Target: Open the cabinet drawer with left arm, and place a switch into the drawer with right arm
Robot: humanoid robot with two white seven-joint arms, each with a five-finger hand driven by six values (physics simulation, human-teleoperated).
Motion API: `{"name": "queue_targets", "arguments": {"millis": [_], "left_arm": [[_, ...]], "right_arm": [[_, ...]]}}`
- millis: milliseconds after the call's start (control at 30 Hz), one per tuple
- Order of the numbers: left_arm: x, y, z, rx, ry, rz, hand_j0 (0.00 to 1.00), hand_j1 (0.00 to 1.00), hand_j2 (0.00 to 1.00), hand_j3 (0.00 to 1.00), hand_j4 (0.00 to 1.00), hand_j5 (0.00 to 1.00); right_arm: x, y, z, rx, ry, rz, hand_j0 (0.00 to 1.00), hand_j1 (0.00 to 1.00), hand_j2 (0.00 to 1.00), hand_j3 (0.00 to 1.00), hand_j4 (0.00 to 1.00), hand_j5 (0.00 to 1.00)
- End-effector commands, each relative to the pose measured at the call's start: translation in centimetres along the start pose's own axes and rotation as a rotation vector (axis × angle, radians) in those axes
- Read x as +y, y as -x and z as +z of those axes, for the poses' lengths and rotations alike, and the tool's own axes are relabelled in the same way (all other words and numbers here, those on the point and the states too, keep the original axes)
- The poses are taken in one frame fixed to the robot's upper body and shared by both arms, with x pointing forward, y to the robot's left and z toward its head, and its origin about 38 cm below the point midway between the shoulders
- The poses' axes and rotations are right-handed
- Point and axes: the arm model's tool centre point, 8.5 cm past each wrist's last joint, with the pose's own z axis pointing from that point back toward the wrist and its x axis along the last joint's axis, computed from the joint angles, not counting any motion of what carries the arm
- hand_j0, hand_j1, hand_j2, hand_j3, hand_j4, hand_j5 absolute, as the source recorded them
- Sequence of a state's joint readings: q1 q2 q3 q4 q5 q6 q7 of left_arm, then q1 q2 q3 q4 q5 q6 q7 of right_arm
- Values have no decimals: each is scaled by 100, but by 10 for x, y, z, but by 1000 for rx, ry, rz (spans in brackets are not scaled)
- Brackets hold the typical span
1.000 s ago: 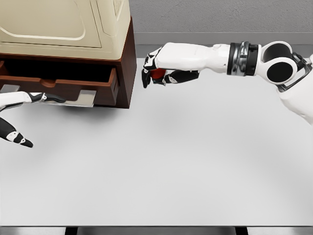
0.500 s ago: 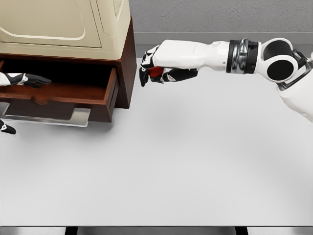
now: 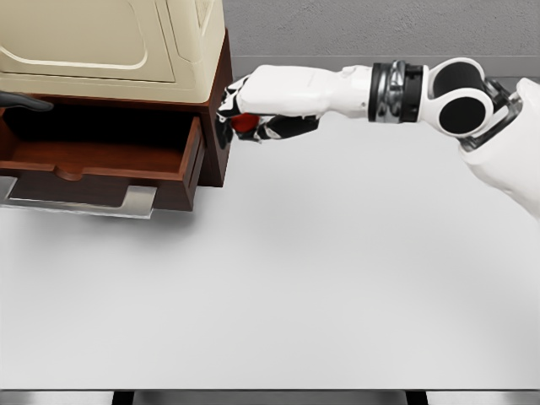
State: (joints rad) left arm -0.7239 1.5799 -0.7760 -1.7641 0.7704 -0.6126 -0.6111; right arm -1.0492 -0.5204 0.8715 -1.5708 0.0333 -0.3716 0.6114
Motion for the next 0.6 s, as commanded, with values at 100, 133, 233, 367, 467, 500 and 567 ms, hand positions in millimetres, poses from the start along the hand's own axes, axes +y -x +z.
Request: {"name": "queue_targets", "arguments": {"millis": [100, 133, 233, 367, 467, 500, 567], "left_arm": [[1, -1, 4, 14, 0, 4, 100, 100, 100, 100, 100, 100], [1, -1, 4, 13, 0, 3, 100, 100, 100, 100, 100, 100], [3, -2, 3, 8, -5, -2, 100, 100, 100, 100, 100, 100], [-4, 3, 1, 11, 8, 18, 100, 100, 100, 100, 100, 100], [-9, 6, -1, 12, 18, 27, 100, 100, 100, 100, 100, 100], [-12, 8, -6, -7, 18, 38, 100, 100, 100, 100, 100, 100], [-18, 11, -14, -31, 21, 51, 100, 100, 100, 100, 100, 100]], "right_arm": [[-1, -8, -11, -19, -10, -4, 47, 47, 47, 47, 47, 47], [-1, -8, -11, -11, -13, -7, 47, 47, 47, 47, 47, 47], [-5, -10, -16, -13, -9, -5, 47, 47, 47, 47, 47, 47], [-10, -13, -21, -16, -5, -5, 47, 47, 47, 47, 47, 47], [-14, -16, -26, -25, 0, -2, 47, 47, 47, 47, 47, 47], [-14, -17, -28, -28, 0, -2, 47, 47, 47, 47, 47, 47], [-15, -18, -29, -26, -2, -3, 47, 47, 47, 47, 47, 47]]}}
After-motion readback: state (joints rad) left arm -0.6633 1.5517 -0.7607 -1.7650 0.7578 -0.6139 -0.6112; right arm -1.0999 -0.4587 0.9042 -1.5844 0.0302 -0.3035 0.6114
